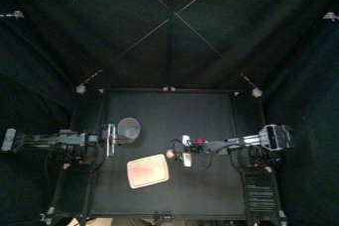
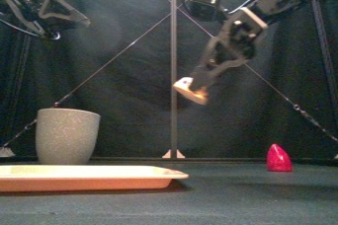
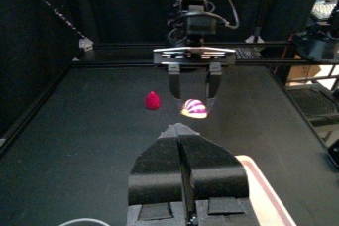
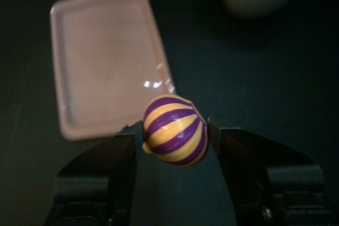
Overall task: Pick the onion then place it in the grey bowl
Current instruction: Place onion in the grey bowl
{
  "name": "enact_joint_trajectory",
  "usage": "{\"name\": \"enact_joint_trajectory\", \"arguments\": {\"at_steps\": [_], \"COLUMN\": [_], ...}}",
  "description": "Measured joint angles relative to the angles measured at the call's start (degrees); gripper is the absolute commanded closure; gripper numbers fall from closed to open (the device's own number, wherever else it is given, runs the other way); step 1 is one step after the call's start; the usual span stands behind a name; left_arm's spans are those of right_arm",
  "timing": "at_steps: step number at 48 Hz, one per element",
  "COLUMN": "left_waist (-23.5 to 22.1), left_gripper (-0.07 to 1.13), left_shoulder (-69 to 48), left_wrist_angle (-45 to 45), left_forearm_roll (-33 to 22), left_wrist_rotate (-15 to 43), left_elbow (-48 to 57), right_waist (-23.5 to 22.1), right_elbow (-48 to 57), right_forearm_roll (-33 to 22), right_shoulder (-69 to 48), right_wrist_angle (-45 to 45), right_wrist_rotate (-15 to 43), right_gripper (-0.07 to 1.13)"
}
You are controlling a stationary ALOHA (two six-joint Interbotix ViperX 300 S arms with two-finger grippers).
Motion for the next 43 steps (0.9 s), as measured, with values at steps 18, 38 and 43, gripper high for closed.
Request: {"name": "enact_joint_trajectory", "arguments": {"at_steps": [18, 38, 43], "left_waist": [0.1, 0.1, 0.1], "left_gripper": [1.01, 1.01, 1.01], "left_shoulder": [-0.1, -0.1, -0.2], "left_wrist_angle": [0.0, -0.2, -0.3], "left_forearm_roll": [0.0, 0.4, 0.8], "left_wrist_rotate": [0.2, 0.2, 0.2], "left_elbow": [0.0, 0.4, 0.6], "right_waist": [-8.7, -10.4, -11.1], "right_elbow": [-17.2, -38.0, -40.8], "right_forearm_roll": [-5.9, -4.7, -4.1], "right_shoulder": [16.7, 30.5, 32.5], "right_wrist_angle": [-13.5, -14.7, -13.5], "right_wrist_rotate": [0.1, 0.3, 0.6], "right_gripper": [0.32, 0.31, 0.25]}}
